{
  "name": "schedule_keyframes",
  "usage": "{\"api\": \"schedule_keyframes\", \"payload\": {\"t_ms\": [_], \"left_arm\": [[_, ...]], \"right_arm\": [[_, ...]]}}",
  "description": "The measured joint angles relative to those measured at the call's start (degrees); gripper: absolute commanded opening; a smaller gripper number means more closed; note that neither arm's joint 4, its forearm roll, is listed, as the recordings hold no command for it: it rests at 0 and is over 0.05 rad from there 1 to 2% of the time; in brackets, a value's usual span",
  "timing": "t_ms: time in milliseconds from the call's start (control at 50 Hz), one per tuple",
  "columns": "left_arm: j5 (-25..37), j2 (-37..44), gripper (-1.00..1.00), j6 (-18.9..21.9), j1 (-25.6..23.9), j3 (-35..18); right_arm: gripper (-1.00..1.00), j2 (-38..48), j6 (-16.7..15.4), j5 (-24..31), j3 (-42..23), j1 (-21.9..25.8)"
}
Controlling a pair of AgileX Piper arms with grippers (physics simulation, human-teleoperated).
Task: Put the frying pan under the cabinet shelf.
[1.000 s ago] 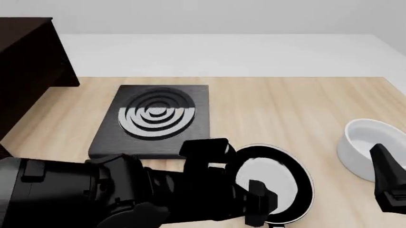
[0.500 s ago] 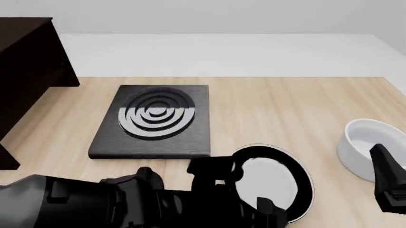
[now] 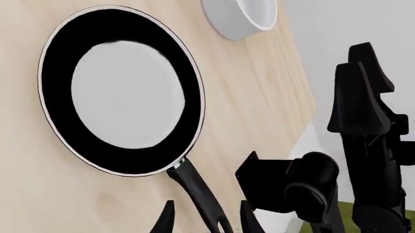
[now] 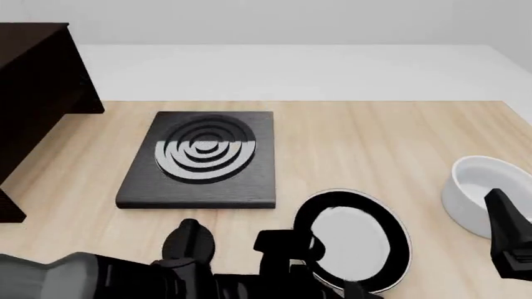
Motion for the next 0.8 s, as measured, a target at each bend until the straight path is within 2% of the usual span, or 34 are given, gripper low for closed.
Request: {"api": "schedule_keyframes", "payload": {"t_ms": [400,800], "left_arm": [[-7.08,4.93,1.0,-3.99,-1.93,1.42],[-12.22,9.83,1.0,-6.07,-2.54,1.42]], "right_arm": [[1.0,0.01,0.0,-0.01,0.0,-0.01],[1.0,0.0,0.0,-0.01,0.0,-0.01]]}}
